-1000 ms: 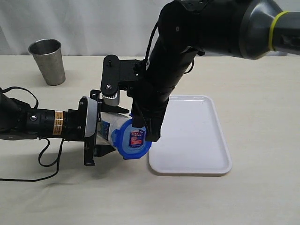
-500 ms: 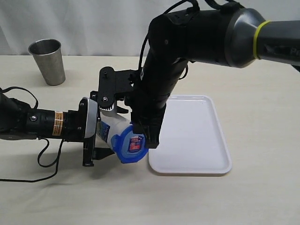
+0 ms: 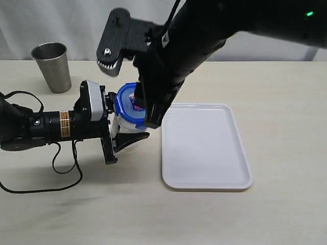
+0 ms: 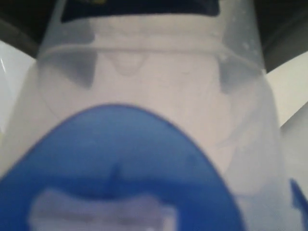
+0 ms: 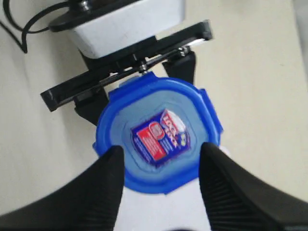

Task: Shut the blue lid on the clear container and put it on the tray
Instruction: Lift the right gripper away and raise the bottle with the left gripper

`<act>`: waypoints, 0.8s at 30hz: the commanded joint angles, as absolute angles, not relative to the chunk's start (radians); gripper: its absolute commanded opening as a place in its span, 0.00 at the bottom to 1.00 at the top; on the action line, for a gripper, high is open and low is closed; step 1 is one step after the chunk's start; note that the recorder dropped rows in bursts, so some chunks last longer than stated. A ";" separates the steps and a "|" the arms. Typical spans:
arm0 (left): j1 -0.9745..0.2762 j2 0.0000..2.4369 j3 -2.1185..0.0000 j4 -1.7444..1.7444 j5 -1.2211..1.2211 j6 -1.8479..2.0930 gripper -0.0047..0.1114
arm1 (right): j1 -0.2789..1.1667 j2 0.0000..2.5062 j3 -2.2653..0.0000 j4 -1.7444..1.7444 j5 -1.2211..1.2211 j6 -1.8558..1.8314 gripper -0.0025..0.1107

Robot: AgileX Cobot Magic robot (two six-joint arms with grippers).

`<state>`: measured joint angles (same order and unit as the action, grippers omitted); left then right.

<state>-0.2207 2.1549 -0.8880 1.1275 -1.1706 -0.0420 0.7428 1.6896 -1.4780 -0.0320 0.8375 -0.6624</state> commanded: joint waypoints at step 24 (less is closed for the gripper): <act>-0.308 1.728 -0.891 1.334 -0.198 -0.760 0.04 | 0.742 1.212 -1.345 -0.285 0.944 -0.084 0.06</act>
